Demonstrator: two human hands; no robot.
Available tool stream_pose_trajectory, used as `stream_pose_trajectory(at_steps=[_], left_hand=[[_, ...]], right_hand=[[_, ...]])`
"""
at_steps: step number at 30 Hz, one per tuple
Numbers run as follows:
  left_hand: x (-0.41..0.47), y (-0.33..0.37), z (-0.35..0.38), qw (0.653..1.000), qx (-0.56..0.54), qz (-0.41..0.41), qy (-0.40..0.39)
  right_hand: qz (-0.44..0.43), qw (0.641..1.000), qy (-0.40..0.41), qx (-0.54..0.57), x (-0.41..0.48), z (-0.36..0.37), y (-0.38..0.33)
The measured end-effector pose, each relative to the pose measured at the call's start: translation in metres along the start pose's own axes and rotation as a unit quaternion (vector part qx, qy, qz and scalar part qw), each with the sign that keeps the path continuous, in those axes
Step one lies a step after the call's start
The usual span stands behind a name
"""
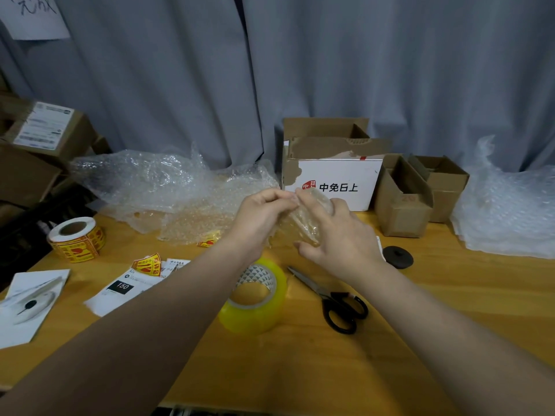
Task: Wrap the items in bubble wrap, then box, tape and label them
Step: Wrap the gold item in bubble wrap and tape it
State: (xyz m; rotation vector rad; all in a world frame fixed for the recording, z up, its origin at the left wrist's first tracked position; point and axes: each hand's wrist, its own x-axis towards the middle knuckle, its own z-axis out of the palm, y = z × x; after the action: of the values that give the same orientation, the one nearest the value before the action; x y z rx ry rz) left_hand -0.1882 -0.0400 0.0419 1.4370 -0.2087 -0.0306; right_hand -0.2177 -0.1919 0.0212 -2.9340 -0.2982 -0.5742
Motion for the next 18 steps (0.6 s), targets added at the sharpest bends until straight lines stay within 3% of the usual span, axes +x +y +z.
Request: stream_pose_trajectory(at_steps=[2, 5, 9, 11, 13, 16, 17, 18], left_hand=[[-0.001, 0.000, -0.005, 0.993, 0.105, 0.034, -0.044], [-0.004, 0.004, -0.010, 0.951, 0.265, 0.032, -0.155], [-0.008, 0.017, 0.001, 0.941, 0.220, -0.003, -0.256], [-0.009, 0.022, 0.005, 0.925, 0.263, 0.013, -0.275], [-0.013, 0.029, 0.006, 0.907, 0.338, 0.096, -0.234], [-0.010, 0.039, -0.004, 0.902, 0.351, 0.252, 0.023], [-0.006, 0.040, -0.010, 0.900, 0.339, 0.255, 0.103], [-0.002, 0.041, -0.017, 0.915, 0.319, 0.207, 0.132]], right_hand=[[0.015, 1.000, 0.010, 0.009, -0.001, 0.001, 0.005], [-0.010, 0.999, 0.035, 0.000, -0.005, 0.005, 0.013], [-0.081, 0.989, 0.098, 0.077, -0.010, 0.014, 0.019], [-0.103, 0.980, 0.124, 0.114, -0.008, 0.015, 0.023], [-0.133, 0.973, 0.152, 0.114, -0.004, 0.014, 0.029], [-0.157, 0.964, 0.167, 0.134, 0.000, 0.009, 0.040], [-0.160, 0.963, 0.167, 0.141, 0.000, 0.007, 0.042], [-0.164, 0.962, 0.163, 0.145, 0.000, 0.006, 0.044]])
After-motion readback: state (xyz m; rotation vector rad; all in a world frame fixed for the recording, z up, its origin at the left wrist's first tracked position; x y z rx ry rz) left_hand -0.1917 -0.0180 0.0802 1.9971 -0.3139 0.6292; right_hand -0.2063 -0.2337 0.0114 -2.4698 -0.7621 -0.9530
